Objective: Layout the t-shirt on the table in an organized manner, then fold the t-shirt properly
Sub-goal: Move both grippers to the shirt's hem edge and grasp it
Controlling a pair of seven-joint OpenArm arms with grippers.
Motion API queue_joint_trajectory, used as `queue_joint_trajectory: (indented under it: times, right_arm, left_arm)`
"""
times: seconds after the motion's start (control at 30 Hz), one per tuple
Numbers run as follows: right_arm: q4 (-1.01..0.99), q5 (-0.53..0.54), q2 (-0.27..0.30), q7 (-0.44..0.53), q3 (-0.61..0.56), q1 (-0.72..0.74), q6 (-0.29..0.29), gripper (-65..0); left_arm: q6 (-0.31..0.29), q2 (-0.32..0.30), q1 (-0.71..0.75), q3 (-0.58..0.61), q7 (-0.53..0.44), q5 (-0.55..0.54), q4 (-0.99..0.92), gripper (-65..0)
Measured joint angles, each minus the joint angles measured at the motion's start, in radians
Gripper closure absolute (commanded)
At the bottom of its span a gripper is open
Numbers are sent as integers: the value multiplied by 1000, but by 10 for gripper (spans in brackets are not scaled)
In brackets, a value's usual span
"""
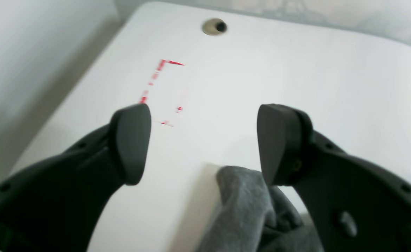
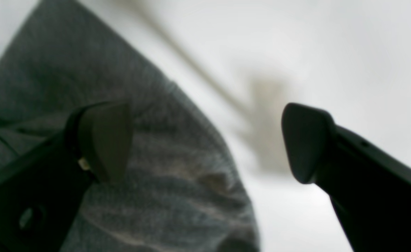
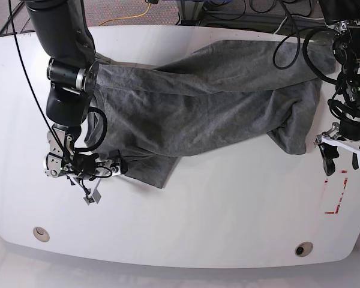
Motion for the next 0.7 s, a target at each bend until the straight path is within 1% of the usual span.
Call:
queue_joint_trajectory:
  times: [0.1,0.43,0.6,0.7]
  right_arm:
    - [8,11,-9,33,0,-22,-4,-650]
    - [36,35,-39,89,4,-77,-3,-650]
    - [46,39,-53,113,4,-103,-3,-650]
    - [49,62,-66,116,4,-110,0,-650]
  left_arm:
    - [1,0,0,0,-2,4,0,-440]
    - [3,-1,0,-1,-1,4,0,-440]
    - [4,-1,0,-1,-1,6,-1,-440]
    - [3,-1,0,-1,-2,10,-10,-440]
